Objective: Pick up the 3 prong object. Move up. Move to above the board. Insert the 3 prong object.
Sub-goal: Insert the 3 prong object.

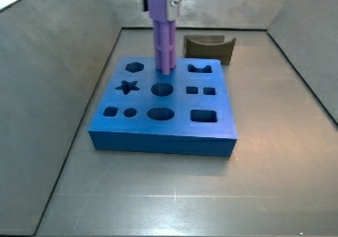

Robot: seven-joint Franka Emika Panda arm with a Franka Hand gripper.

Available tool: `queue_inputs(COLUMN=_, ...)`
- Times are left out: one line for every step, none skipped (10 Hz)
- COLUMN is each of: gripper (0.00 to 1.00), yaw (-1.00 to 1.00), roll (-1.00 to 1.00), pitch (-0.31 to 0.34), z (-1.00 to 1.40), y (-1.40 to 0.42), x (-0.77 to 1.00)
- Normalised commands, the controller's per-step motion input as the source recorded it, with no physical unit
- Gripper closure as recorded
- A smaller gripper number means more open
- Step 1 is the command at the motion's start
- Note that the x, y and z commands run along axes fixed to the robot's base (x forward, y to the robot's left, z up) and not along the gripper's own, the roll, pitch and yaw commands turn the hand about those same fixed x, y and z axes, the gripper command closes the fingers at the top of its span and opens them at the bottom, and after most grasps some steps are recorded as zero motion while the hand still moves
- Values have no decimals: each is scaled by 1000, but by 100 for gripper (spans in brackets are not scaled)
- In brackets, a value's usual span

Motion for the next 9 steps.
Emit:
queue_inputs(gripper=100, yaw=-89, roll=-9, pitch=0, z=-103, y=0, x=129)
queue_inputs(gripper=100, yaw=-49, roll=0, pitch=0, z=-63, y=103, x=-9)
queue_inputs(gripper=100, yaw=-183, roll=23, pitch=19, z=-3, y=200, x=-129)
queue_inputs(gripper=100, yaw=-363, roll=39, pitch=40, z=0, y=214, x=-206)
queue_inputs(gripper=100, yaw=-363, roll=21, pitch=46, z=0, y=174, x=-163)
queue_inputs(gripper=100, yaw=-331, roll=0, pitch=33, z=0, y=0, x=0)
queue_inputs(gripper=100, yaw=-297, roll=0, pitch=4, z=-17, y=0, x=-9)
queue_inputs(gripper=100, yaw=-260, roll=-20, pitch=0, z=-63, y=0, x=0)
queue_inputs(gripper=100, yaw=-260, roll=-33, pitch=0, z=-83, y=0, x=0)
